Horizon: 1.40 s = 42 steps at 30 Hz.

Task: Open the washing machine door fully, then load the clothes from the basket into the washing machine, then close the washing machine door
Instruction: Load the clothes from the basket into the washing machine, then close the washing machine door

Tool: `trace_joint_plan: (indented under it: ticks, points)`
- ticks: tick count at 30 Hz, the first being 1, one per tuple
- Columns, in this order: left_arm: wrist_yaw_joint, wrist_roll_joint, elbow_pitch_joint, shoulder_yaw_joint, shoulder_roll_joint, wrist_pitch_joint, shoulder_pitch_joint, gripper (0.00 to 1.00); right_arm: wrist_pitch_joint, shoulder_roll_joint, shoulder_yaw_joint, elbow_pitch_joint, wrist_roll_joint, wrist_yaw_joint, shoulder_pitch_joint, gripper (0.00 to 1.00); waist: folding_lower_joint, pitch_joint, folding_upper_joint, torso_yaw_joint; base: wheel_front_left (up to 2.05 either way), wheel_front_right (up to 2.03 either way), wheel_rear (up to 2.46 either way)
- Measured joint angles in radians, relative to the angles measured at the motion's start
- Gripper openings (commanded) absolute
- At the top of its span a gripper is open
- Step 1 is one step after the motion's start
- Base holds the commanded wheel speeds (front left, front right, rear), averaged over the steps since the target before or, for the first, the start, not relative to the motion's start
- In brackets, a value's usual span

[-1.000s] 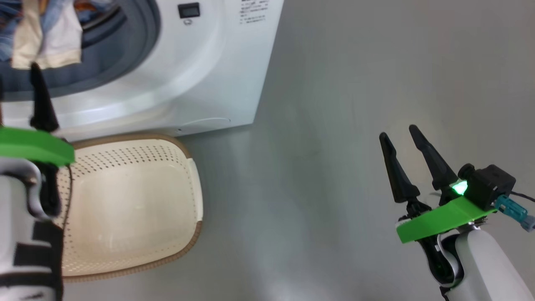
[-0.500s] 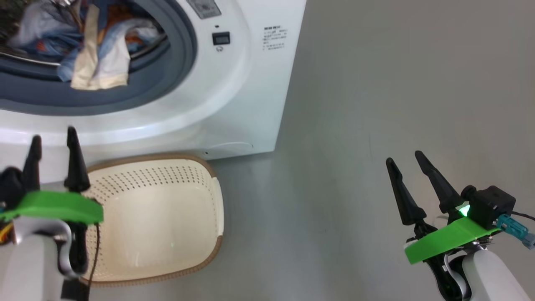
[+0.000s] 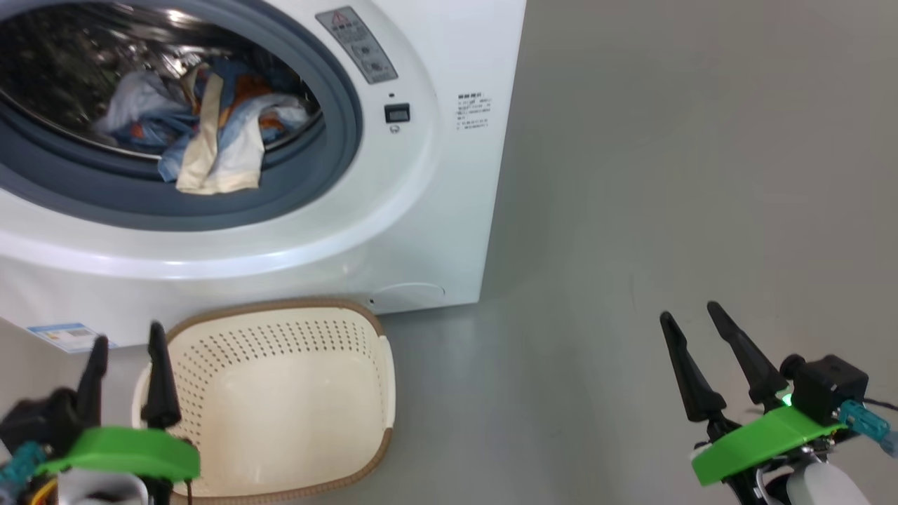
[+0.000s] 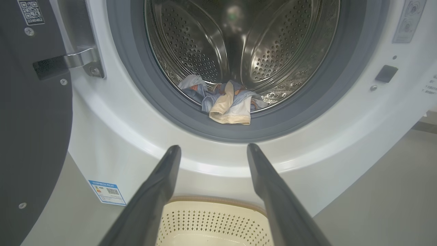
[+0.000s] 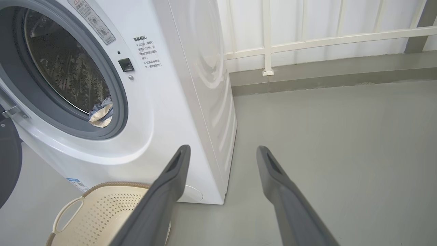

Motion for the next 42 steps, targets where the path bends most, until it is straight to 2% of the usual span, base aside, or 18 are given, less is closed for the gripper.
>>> trace_joint_plan:
  ticks: [20,42]
  points:
    - [0.000,0.014,-0.114,-0.018,-0.016,0.001,0.226,1.00,0.000,-0.004,-0.049,0.000,0.000,0.000,0.129,1.00,0.0000,-0.136,0.0000,0.037,0.00,0.00,0.00]
    - [0.000,0.014,-0.132,-0.016,-0.021,0.001,0.236,1.00,0.000,-0.002,-0.058,-0.006,-0.002,0.000,0.133,1.00,0.0000,-0.134,0.0000,0.035,0.00,0.00,0.00]
